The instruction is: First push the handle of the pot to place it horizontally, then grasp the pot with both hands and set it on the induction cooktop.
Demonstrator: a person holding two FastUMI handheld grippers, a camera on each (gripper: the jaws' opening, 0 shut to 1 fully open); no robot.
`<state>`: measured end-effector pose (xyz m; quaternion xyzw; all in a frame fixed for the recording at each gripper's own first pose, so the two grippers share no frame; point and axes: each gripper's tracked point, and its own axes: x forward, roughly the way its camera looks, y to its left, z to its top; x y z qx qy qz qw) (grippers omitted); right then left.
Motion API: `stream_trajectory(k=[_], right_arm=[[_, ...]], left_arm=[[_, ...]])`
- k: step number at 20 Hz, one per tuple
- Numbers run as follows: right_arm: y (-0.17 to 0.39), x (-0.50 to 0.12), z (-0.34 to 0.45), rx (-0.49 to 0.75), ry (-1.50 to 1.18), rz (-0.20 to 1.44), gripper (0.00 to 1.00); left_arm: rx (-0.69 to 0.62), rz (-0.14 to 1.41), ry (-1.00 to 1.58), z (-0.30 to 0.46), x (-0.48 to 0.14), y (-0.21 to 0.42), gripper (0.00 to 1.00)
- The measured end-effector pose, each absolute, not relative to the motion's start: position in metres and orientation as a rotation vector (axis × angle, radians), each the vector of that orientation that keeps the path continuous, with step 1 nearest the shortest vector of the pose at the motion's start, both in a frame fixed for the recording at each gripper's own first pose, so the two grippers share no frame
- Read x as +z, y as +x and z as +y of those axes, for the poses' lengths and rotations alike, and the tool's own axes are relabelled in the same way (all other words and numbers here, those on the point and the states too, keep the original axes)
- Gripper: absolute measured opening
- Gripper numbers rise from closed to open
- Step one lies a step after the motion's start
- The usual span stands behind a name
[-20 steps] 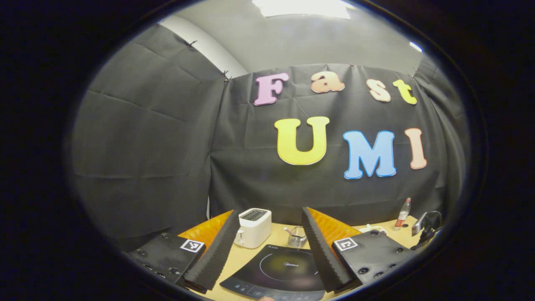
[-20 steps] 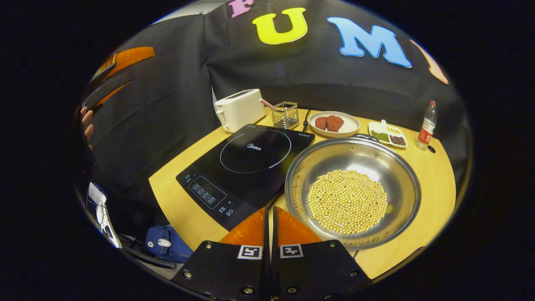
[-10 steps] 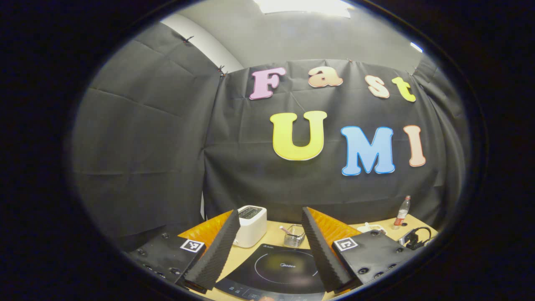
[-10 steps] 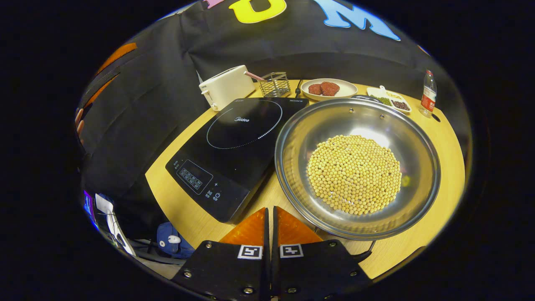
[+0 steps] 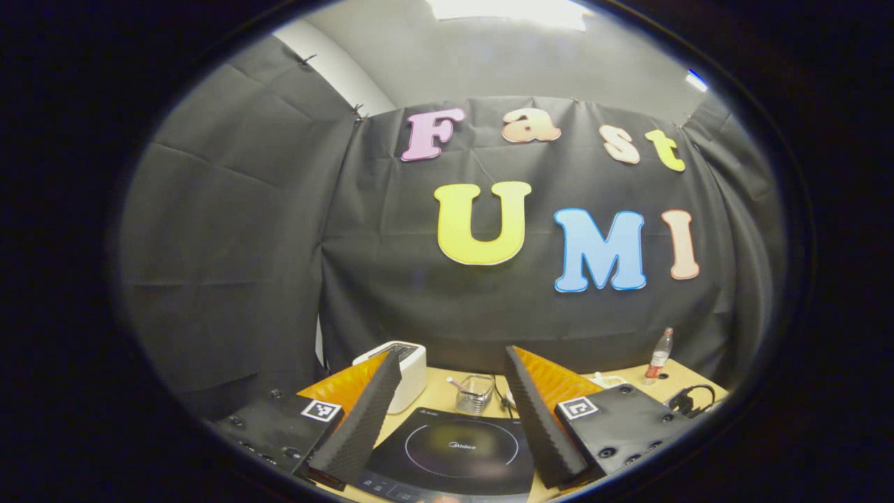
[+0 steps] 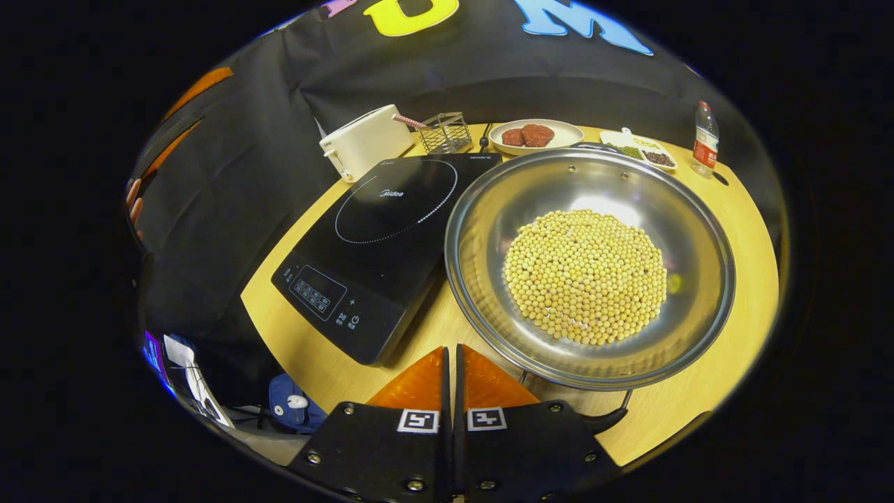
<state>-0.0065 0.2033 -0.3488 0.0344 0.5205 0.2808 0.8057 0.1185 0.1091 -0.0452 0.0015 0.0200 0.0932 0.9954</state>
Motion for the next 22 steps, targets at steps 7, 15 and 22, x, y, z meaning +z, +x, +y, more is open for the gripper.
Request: stream_trajectory(k=[7, 15, 22], right_arm=[[-0.008, -0.355, 0.183, 0.535, 0.066, 1.148, 0.01], [-0.005, -0.361, 0.164, 0.465, 0.04, 1.182, 0.01], [-0.001, -0.364, 0.136, 0.397, 0.01, 1.206, 0.01]], left_arm=[[0.139, 0.049, -0.013, 0.095, -0.053, 0.132, 0.94], [0.053, 0.063, -0.05, 0.076, -0.065, 0.162, 0.94], [0.006, 0.055, -0.067, 0.06, -0.068, 0.179, 0.94]])
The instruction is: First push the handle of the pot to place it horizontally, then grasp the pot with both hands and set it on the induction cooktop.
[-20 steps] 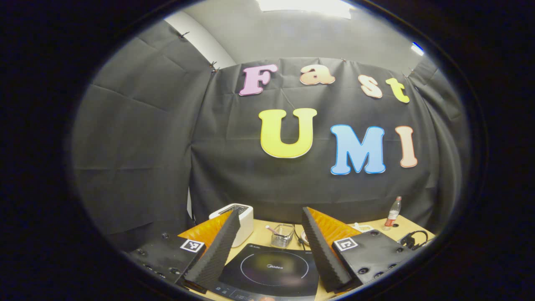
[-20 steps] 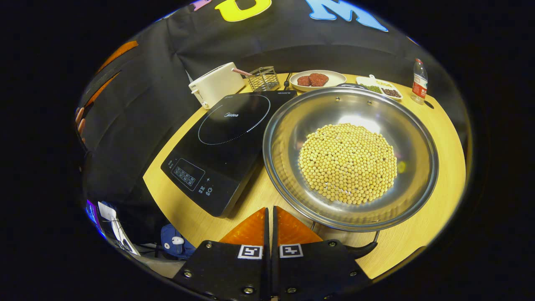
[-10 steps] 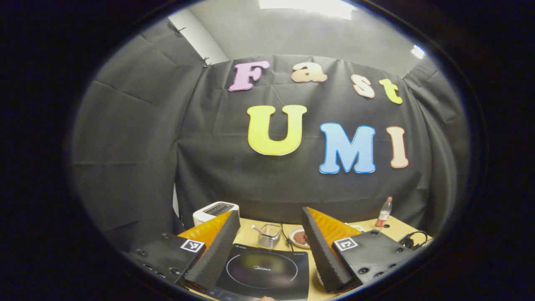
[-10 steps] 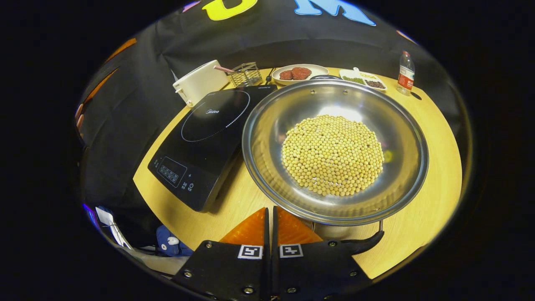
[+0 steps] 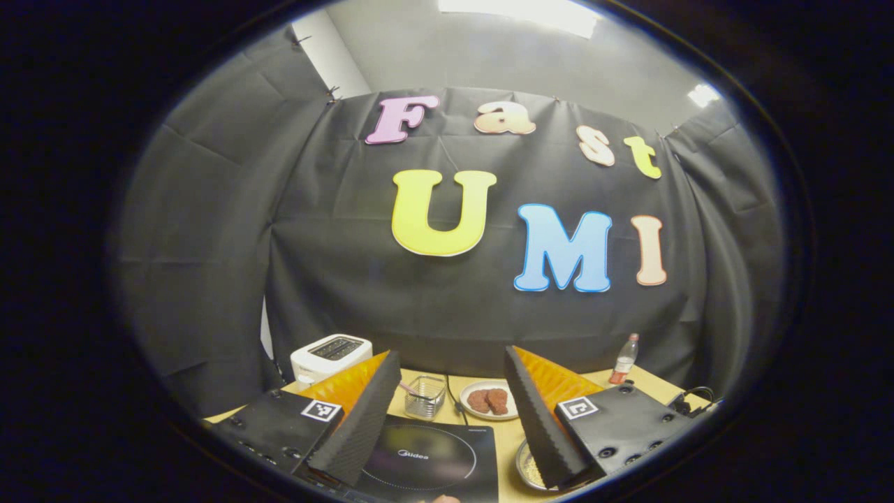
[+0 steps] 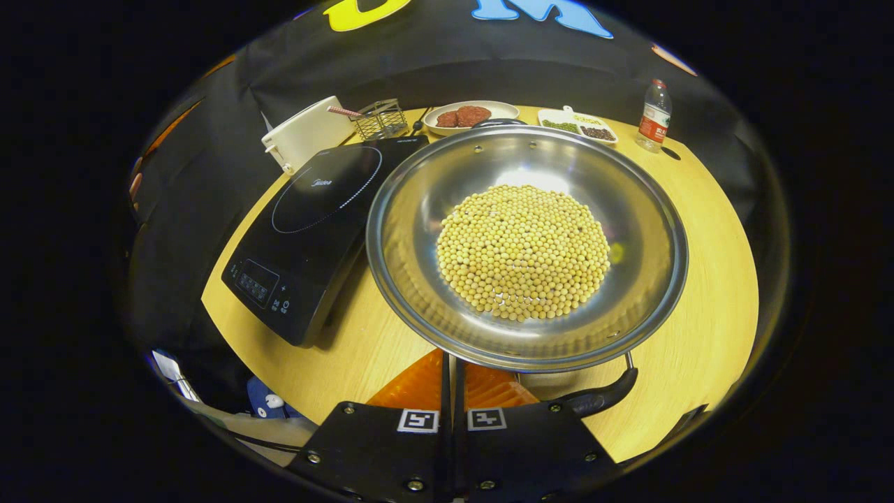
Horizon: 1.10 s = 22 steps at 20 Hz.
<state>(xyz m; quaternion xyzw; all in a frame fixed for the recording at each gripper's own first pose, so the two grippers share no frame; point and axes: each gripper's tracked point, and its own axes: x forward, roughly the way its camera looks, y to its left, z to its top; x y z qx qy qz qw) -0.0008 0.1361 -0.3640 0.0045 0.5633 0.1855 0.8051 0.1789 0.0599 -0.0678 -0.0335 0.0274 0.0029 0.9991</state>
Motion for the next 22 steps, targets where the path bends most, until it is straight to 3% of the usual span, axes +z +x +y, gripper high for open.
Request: stream_trajectory(k=[9, 22], right_arm=[[0.002, -0.363, 0.072, 0.397, -0.044, 1.224, 0.01], [0.045, -0.374, -0.024, 0.332, -0.165, 1.207, 0.01]], left_arm=[[0.019, 0.075, -0.05, 0.01, -0.071, 0.188, 0.99], [0.048, 0.084, -0.008, -0.052, -0.067, 0.183, 0.97]])
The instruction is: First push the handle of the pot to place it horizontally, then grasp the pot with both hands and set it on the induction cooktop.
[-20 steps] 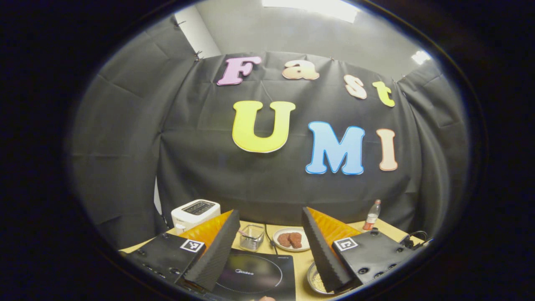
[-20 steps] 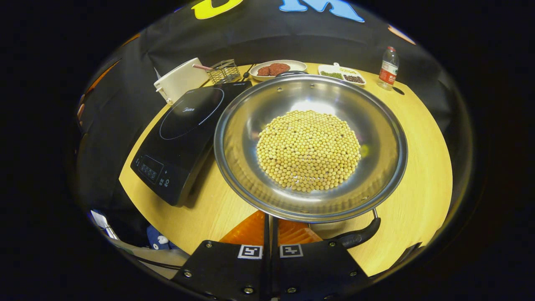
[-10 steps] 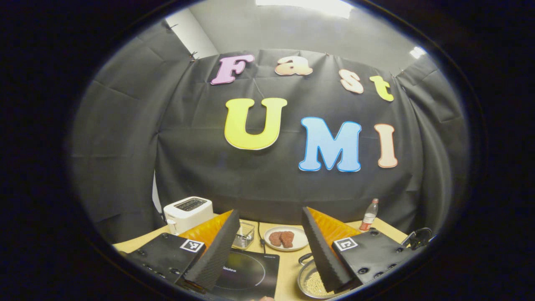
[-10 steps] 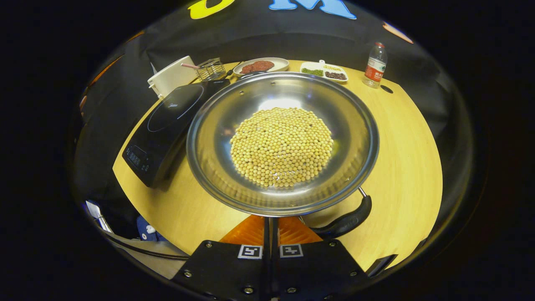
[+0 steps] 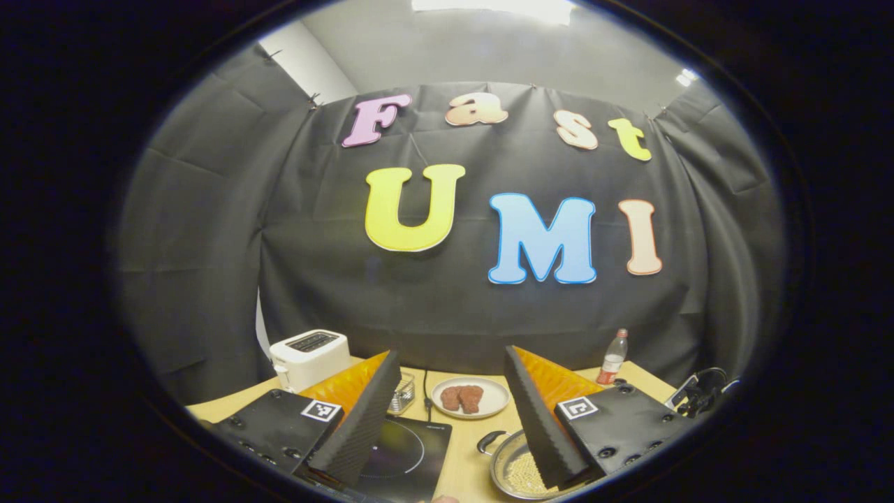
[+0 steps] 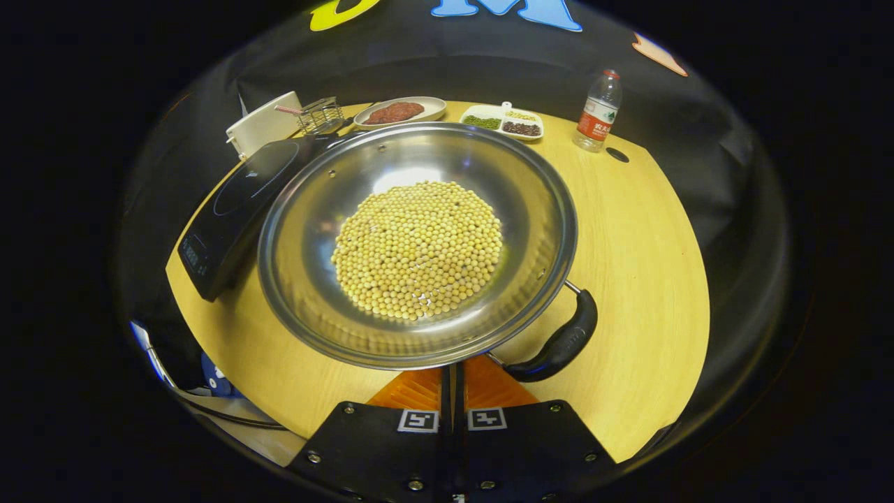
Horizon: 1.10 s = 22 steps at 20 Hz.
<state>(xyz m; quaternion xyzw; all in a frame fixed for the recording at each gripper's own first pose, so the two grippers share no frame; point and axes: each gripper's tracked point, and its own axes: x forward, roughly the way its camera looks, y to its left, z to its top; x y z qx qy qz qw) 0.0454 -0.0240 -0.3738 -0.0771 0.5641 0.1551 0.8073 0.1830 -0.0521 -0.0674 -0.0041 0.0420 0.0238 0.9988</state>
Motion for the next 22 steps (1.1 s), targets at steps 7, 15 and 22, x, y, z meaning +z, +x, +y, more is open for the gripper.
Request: stream_trajectory(k=[7, 15, 22], right_arm=[[0.076, -0.38, -0.049, 0.302, -0.269, 1.135, 0.01], [0.109, -0.381, -0.069, 0.225, -0.31, 1.035, 0.01], [0.125, -0.369, -0.096, 0.086, -0.227, 0.954, 0.01]], left_arm=[[0.071, 0.099, 0.016, -0.051, -0.071, 0.18, 0.99], [0.088, 0.112, 0.039, -0.051, -0.076, 0.17, 0.97], [0.082, 0.144, 0.047, -0.057, -0.093, 0.169, 0.94]])
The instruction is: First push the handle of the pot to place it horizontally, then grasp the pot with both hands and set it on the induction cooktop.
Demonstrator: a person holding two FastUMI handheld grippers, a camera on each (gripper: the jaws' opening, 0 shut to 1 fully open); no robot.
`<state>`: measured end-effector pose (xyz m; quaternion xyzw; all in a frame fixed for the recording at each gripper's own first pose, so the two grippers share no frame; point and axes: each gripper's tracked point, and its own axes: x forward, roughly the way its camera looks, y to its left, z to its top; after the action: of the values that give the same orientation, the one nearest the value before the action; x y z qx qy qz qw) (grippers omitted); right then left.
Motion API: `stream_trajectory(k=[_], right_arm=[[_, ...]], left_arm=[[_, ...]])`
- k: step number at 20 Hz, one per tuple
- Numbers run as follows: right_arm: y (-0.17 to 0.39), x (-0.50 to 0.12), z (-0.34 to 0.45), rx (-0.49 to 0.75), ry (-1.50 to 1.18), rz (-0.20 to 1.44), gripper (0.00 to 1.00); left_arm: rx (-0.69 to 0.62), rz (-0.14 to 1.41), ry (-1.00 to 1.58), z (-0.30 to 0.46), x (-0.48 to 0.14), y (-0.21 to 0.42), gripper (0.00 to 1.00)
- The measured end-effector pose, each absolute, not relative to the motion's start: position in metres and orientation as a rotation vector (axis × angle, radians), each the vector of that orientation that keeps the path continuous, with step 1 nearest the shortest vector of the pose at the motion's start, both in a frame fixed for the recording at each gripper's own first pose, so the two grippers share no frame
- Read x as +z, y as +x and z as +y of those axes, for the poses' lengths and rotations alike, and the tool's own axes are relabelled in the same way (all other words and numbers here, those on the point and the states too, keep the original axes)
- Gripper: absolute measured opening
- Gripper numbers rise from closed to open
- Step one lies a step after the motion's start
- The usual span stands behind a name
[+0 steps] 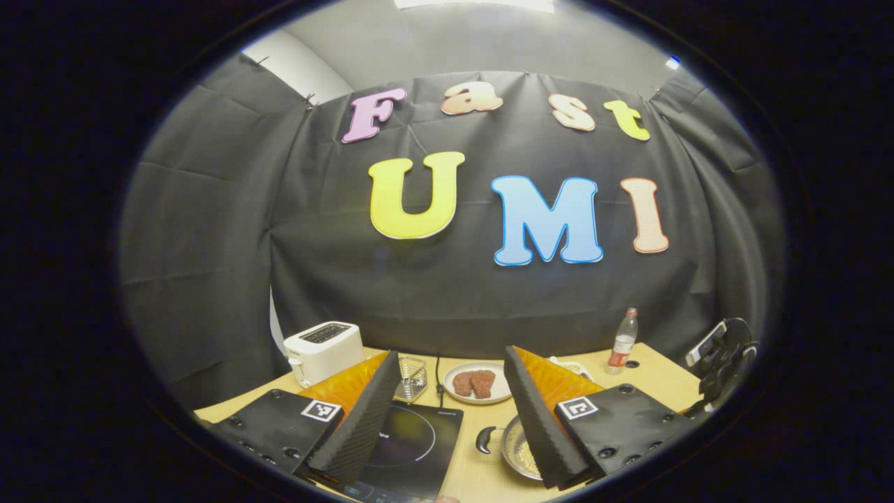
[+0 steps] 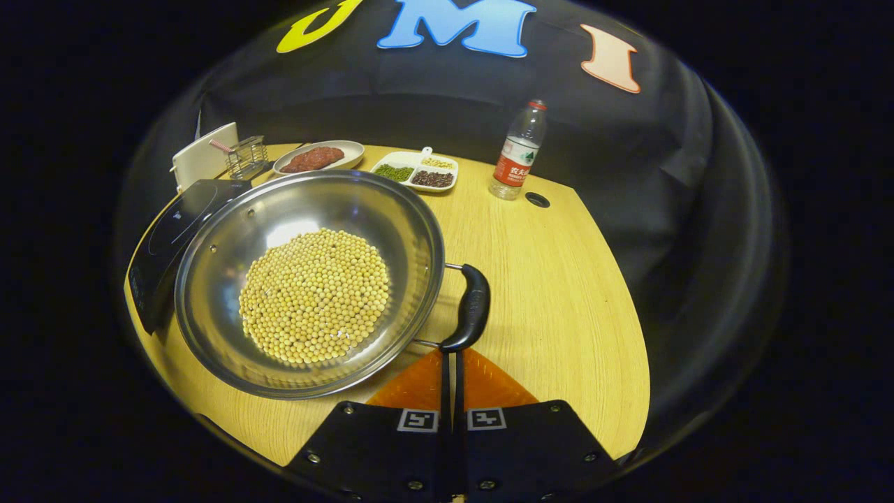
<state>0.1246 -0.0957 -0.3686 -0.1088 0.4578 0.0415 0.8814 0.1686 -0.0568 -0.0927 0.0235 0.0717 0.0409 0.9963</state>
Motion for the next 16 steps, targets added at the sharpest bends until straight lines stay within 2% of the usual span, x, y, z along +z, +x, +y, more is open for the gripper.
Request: stream_trajectory(k=[5, 6, 7, 9, 10, 11, 12, 16], right_arm=[[0.127, -0.334, -0.109, 0.022, -0.152, 0.839, 0.01], [0.129, -0.323, -0.108, 0.024, -0.126, 0.812, 0.04], [0.132, -0.317, -0.104, 0.03, -0.102, 0.783, 0.1], [0.14, -0.304, -0.1, 0.034, -0.069, 0.735, 0.77], [0.144, -0.299, -0.101, 0.024, -0.061, 0.715, 0.95], [0.147, -0.296, -0.1, 0.018, -0.047, 0.703, 1.0], [0.149, -0.294, -0.097, 0.016, -0.028, 0.699, 0.99], [0.157, -0.297, -0.095, 0.004, 0.013, 0.703, 0.99]], left_arm=[[0.061, 0.176, 0.063, -0.064, -0.116, 0.176, 0.94], [0.054, 0.187, 0.065, -0.065, -0.122, 0.178, 0.94], [0.047, 0.197, 0.066, -0.067, -0.129, 0.179, 0.94], [0.028, 0.221, 0.072, -0.072, -0.143, 0.185, 0.94], [0.016, 0.234, 0.073, -0.075, -0.15, 0.189, 0.94], [-0.002, 0.253, 0.07, -0.079, -0.159, 0.192, 0.94], [-0.016, 0.272, 0.064, -0.083, -0.167, 0.195, 0.97], [-0.084, 0.367, 0.052, -0.097, -0.207, 0.211, 0.95]])
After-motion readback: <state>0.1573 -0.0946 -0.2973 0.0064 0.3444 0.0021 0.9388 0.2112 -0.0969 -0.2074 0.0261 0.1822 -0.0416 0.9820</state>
